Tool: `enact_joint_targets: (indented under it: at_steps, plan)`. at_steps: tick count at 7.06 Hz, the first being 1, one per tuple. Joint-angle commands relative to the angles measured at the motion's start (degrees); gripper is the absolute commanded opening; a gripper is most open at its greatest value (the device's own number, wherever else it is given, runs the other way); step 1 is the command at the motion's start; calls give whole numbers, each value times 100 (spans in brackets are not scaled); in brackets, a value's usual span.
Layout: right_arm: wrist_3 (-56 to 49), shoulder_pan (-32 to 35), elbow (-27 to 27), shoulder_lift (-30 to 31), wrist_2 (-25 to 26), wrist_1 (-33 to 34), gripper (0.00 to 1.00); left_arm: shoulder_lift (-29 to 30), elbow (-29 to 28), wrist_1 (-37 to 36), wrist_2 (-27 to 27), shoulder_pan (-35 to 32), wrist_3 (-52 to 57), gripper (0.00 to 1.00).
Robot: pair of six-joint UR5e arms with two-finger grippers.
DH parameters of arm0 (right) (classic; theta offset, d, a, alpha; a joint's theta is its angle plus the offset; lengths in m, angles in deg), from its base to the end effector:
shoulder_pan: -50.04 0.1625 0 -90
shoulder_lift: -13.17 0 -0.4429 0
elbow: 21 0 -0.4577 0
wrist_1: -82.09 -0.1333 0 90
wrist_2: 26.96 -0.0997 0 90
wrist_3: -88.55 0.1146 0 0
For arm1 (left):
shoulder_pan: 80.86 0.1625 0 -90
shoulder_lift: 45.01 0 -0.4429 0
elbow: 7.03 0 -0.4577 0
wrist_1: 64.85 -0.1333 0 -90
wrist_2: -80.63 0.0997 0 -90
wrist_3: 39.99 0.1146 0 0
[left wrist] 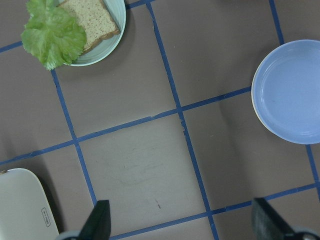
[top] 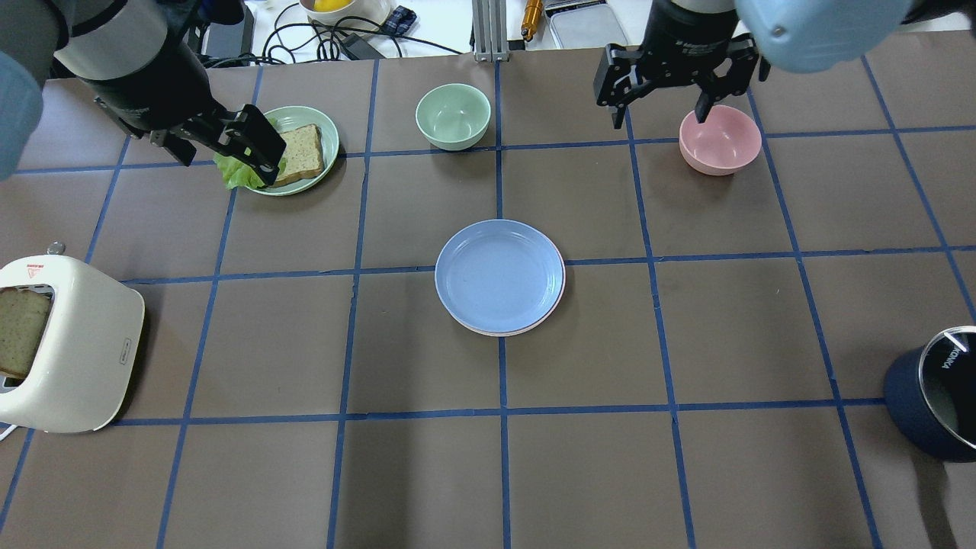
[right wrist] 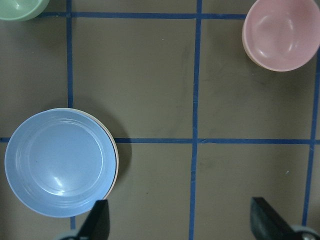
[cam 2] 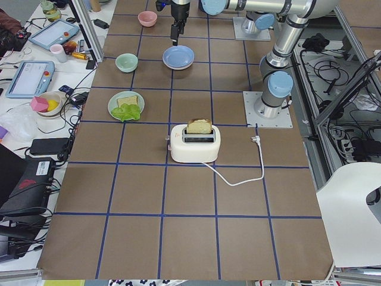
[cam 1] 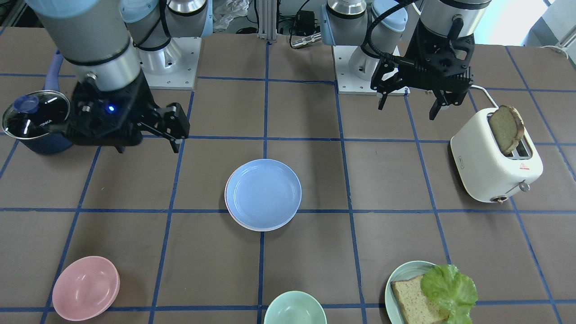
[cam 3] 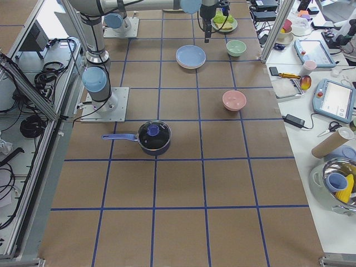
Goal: Stack three plates with pink and blue
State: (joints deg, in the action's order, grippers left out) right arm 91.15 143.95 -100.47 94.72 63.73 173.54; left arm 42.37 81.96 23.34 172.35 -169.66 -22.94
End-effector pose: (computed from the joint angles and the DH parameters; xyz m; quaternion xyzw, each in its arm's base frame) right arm 0.1745 -0.6186 0.5090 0.0112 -0.9994 0.0311 0.0043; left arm -0.1184 -0.5492 0.5293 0.1370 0.9893 -0.0445 0.0223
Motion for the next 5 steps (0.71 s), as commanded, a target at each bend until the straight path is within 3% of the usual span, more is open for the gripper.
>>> enact_joint_targets:
  at_steps: [1,5]
  plan:
    - [-800,-486,-59,580,-51,-712,100,-72,-5,-21,90,3,18,100]
    - [-752,-497,-604,1038,-69,-724,100,-55,-5,-91,144,-6,18,100]
